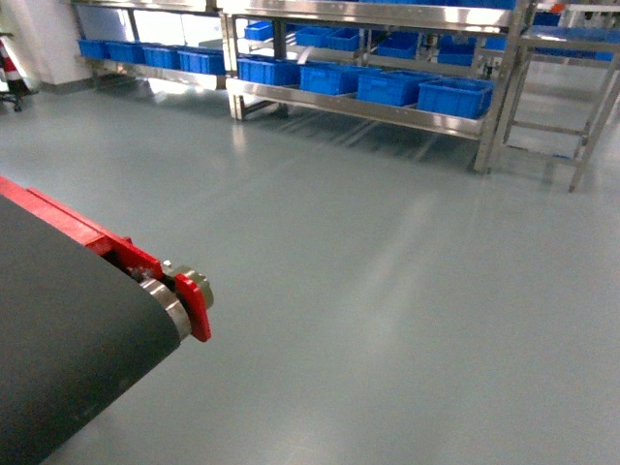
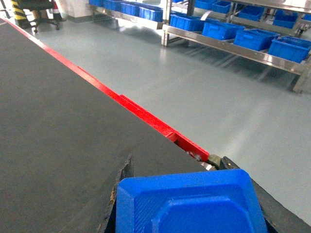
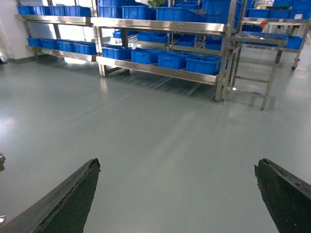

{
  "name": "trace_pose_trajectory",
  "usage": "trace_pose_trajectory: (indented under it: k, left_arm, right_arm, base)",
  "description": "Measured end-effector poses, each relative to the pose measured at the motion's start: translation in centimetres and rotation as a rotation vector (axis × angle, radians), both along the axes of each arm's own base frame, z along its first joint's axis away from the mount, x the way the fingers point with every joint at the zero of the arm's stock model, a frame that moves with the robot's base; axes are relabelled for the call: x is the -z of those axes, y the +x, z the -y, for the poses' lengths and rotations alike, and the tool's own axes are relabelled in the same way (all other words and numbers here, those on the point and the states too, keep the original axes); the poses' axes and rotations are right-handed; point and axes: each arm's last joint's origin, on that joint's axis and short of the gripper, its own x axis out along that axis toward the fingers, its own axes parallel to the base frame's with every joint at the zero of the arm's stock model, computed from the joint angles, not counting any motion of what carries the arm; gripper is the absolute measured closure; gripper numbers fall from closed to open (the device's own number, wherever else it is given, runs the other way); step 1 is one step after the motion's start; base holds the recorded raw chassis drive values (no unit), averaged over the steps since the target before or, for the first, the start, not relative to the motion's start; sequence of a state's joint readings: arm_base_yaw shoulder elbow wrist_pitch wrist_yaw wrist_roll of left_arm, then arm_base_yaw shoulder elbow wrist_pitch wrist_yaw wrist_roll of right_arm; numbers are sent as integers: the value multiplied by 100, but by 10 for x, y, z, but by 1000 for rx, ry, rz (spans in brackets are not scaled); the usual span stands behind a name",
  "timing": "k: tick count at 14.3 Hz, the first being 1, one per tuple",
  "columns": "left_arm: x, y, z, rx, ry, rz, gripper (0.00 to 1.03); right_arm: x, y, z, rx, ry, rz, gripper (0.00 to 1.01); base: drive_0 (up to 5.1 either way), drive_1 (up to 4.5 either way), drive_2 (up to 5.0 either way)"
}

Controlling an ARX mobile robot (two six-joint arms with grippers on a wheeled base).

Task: Pick blue part to blue bin on bottom shelf

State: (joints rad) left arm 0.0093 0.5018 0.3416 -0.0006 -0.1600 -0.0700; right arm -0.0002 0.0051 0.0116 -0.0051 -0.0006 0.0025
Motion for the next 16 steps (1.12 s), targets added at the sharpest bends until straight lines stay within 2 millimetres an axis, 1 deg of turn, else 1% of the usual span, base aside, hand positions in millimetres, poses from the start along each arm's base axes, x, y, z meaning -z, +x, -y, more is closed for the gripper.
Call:
trace_pose_trajectory:
  k: [16]
  left_arm:
    - [0, 0, 0, 0, 0, 0, 59]
  right_arm:
    - [0, 0, 0, 0, 0, 0, 3]
  base:
    - [-161, -161, -161]
